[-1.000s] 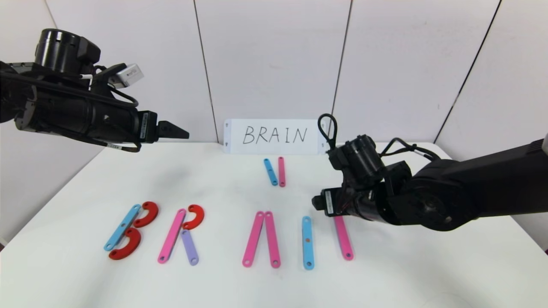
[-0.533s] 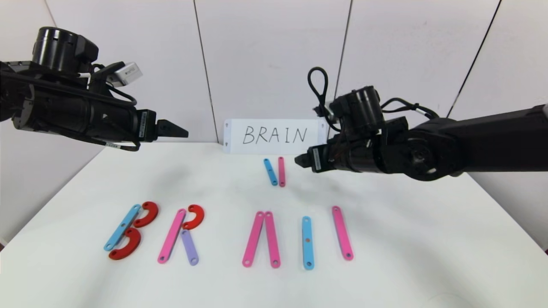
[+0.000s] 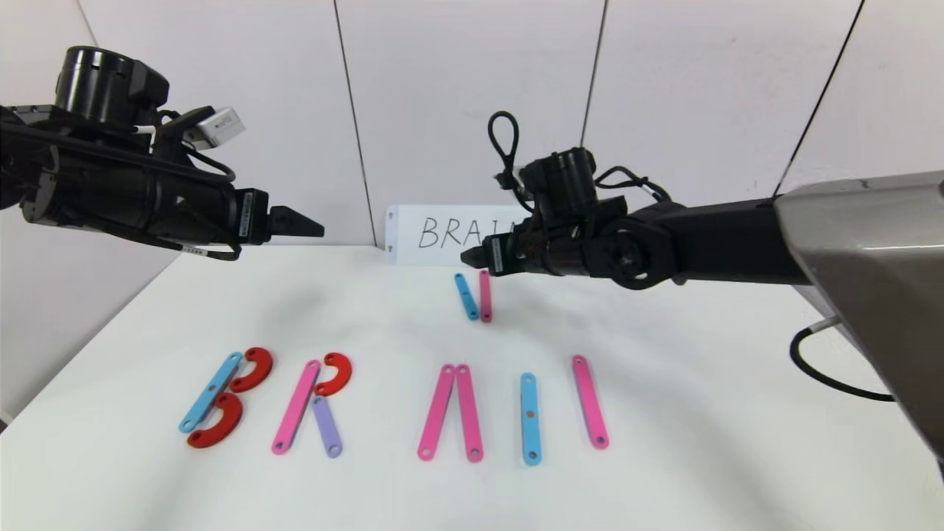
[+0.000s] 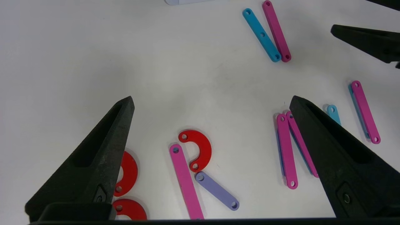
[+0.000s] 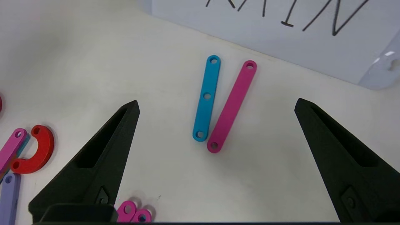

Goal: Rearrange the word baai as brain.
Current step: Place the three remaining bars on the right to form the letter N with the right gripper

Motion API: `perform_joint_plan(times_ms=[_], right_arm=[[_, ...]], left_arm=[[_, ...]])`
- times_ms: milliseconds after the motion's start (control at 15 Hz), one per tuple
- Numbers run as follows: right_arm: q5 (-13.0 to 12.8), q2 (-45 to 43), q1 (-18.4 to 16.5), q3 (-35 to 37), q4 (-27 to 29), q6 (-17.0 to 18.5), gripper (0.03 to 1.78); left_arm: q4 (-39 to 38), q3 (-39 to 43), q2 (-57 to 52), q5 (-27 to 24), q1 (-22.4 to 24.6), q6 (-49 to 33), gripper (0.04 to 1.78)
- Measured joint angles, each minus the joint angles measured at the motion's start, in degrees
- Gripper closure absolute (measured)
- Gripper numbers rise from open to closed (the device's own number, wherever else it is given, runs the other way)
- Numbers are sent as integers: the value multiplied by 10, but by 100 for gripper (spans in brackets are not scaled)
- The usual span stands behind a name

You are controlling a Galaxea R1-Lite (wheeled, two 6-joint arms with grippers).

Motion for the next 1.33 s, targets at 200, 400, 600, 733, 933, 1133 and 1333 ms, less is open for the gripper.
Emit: perform_joint_plan(times_ms=[200,400,600,733,933,1133,1333], right_arm=[[5,50,2,-60,1,-1,7],[14,90,12,-101,0,-3,7],[32,115,22,-108,-2,-5,7],[39,127,26,-109,-7,-5,7],[39,146,29,-109,-44,-13,7],[38,165,29,-111,-54,-17,7],[37,181,28,-111,-81,-25,7]], left_arm=[[0,0,0,0,0,0,8],[0,0,0,0,0,0,8],[1,0,0,-1,-1,1,8],[1,0,0,-1,-1,1,8],[2,1,0,-1,-1,1,8],[2,2,0,-1,-1,1,8],[3,2,0,-1,-2,1,8]])
